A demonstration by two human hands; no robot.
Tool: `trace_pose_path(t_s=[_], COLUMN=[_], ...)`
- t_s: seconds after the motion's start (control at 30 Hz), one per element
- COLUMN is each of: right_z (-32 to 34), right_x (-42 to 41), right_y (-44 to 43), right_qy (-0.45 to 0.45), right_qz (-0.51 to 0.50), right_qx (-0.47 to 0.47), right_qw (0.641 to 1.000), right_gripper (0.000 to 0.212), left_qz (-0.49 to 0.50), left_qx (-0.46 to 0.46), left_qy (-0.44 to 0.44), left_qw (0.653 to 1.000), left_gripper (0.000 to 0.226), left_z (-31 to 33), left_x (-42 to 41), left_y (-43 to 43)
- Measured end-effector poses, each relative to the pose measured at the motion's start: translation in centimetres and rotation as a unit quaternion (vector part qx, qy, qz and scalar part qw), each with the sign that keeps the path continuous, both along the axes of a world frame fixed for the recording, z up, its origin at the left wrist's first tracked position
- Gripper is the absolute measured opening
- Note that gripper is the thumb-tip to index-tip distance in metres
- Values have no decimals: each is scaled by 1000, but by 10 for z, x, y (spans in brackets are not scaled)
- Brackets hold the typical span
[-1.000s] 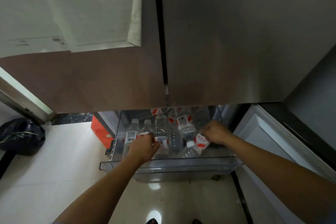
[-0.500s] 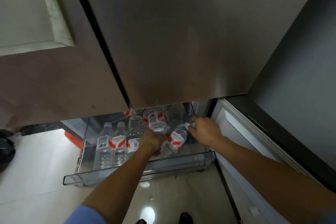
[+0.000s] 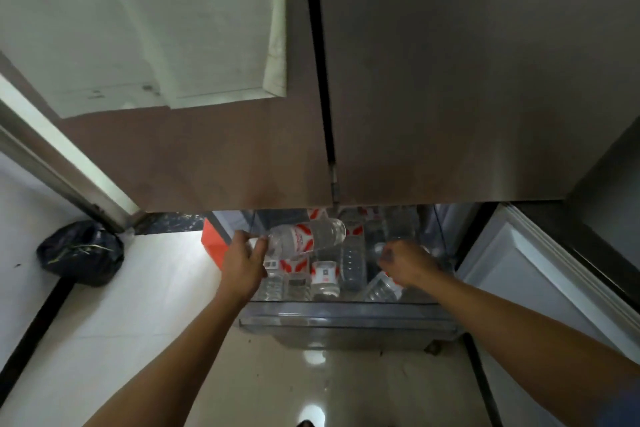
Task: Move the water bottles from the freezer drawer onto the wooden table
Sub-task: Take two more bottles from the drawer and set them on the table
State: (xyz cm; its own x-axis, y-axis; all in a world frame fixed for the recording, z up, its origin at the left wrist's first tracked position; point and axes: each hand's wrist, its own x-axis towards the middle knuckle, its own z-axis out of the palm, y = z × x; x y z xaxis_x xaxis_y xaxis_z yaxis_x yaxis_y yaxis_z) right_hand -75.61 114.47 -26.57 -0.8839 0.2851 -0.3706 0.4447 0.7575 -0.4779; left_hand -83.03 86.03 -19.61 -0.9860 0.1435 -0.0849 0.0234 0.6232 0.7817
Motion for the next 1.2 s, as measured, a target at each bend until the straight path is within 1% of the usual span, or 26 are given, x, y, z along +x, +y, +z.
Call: trace_pose_path(t_s=[0.07, 0.17, 0.27, 0.4, 0.5, 0.6, 0.7, 0.77, 0.8, 0.9, 0.97, 1.0, 1.03, 1.1, 1.13, 1.2], right_z=[-1, -6, -11, -11, -6, -4, -2, -6, -11, -29, -43, -43, -42, -36, -34, -27], right_x=[-9, -23, -31, -33, -25, -16, -14, -16, -18, -24, -28, -29, -28, -27, -27, -26], right_y=[-17, -40, -49, -46, -31, -9, 0, 2, 4, 16, 23, 22, 21, 18, 17, 16], right_qy=[-4, -7, -39, -97, -129, -144, -117, -109, -105, -104, -96, -90, -87, -76, -73, -67], right_qz=[-1, -23, -20, 2, -5, -39, -115, -134, -140, -165, -184, -190, -194, -197, -200, -201], right_qx=[-7, -23, 48, 139, 178, 201, 177, 136, 110, 23, -13, -16, -15, 3, 15, 48], right_qw=[1000, 999, 998, 986, 976, 968, 971, 976, 978, 981, 978, 978, 977, 978, 977, 976], right_gripper=[20, 19, 24, 19, 25, 35, 36, 36, 38, 52, 63, 65, 62, 52, 50, 53], left_qz=[29, 33, 9, -1, -33, -66, -94, -104, -107, -101, -96, -92, -90, -89, -92, -100], left_qx=[-15, -49, -95, -128, -120, -122, -132, -141, -146, -140, -139, -139, -137, -141, -142, -142], left_qy=[43, 87, 120, 130, 133, 161, 190, 207, 210, 217, 225, 225, 223, 219, 219, 225], left_qw=[999, 994, 988, 983, 983, 977, 968, 963, 961, 961, 960, 960, 961, 961, 961, 959], left_gripper=[23, 22, 19, 34, 32, 31, 45, 57, 60, 60, 51, 43, 36, 29, 30, 40], left_z=[12, 27, 31, 26, 27, 31, 28, 22, 21, 19, 18, 18, 18, 19, 20, 21], left_x=[1, 8, 12, 6, 5, 2, 0, -2, -1, -2, -2, -2, -2, -1, -1, -3], left_y=[-14, -36, -54, -68, -61, -41, -24, -16, -13, -12, -15, -16, -17, -18, -18, -18])
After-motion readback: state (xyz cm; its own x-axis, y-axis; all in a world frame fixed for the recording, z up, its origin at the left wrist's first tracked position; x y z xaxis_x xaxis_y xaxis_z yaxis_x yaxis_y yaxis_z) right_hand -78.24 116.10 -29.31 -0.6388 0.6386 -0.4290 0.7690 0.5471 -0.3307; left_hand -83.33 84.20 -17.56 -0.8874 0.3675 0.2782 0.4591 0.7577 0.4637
